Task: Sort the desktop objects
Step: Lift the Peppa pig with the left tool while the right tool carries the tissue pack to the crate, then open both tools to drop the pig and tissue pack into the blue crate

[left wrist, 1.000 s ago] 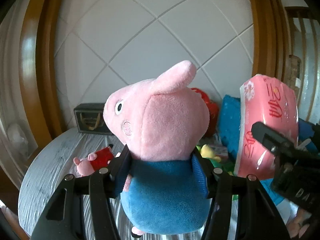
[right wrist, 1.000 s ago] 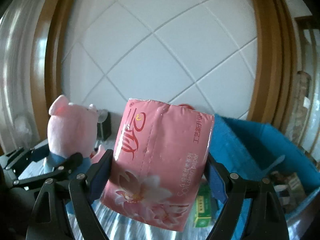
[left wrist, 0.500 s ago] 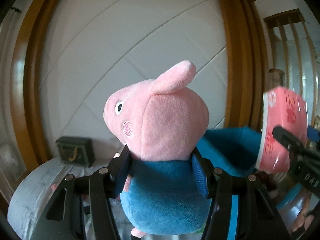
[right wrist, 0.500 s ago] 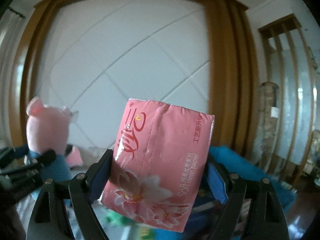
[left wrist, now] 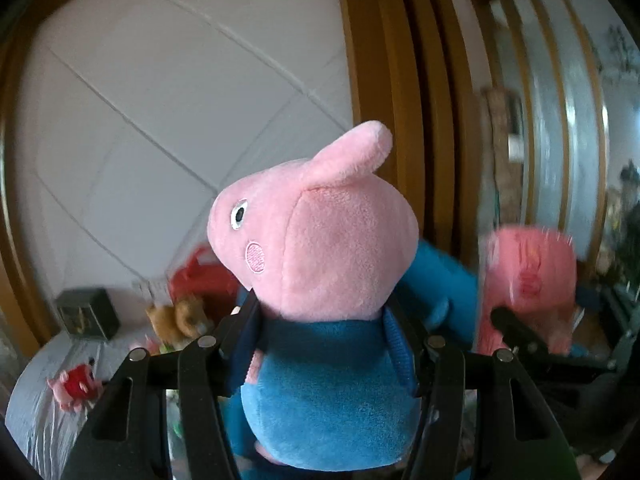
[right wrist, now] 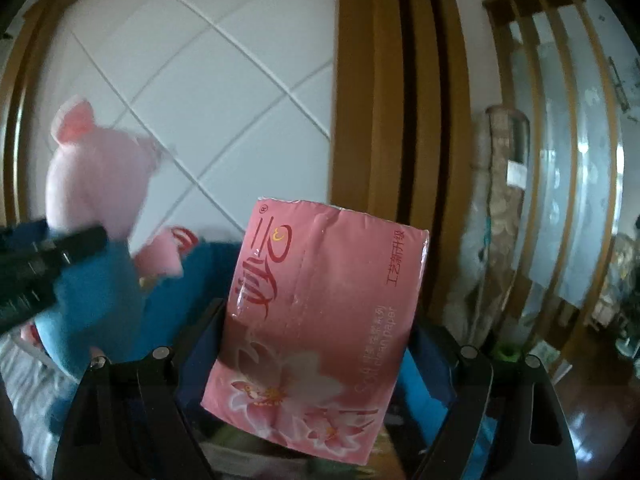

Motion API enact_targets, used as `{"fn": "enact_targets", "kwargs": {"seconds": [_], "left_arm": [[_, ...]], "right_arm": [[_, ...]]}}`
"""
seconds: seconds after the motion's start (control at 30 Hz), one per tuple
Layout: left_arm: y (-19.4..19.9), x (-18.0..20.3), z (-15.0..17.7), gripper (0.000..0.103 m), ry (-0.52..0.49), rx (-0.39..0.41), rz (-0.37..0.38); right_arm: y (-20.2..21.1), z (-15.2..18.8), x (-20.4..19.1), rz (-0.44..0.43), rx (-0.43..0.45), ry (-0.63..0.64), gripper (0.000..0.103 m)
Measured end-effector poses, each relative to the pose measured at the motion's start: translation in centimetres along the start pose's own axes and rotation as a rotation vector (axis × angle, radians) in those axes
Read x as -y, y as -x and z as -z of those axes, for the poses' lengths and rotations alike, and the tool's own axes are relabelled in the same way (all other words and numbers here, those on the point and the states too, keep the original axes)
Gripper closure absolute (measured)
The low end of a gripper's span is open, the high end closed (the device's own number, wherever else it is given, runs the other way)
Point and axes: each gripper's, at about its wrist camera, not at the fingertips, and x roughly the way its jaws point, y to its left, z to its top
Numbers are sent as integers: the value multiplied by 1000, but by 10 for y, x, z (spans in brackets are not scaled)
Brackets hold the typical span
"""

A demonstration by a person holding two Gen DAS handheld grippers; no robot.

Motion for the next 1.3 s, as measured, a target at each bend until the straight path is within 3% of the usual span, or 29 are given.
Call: {"fn": "enact_targets", "kwargs": {"seconds": [0.2,0.3,0.47,0.6,0.7,0.93,1.3], "left_arm": [[-62,25,34,46,-18,-289,-3],[-77,35,51,45,-22,-369,1],[-71,35,61,37,-44,-369,-26],[-69,28,57,21,-29,-364,-53],[-69,25,56,13,-23,-371,-65],[-64,17,57,10,-5,-374,-79],[-38,28,66,10,-31,-356,-36]], "right_arm": [[-31,28,21,4,-69,37,17],[-45,36,33,-25,-97,27,17],[-53,43,37,-50,-110,19,17],[-52,41,35,-50,-85,10,16],[-53,33,26,-34,-69,-7,2],[-45,31,27,-22,-92,-3,0],[-12,53,44,-35,-155,-28,0]]}}
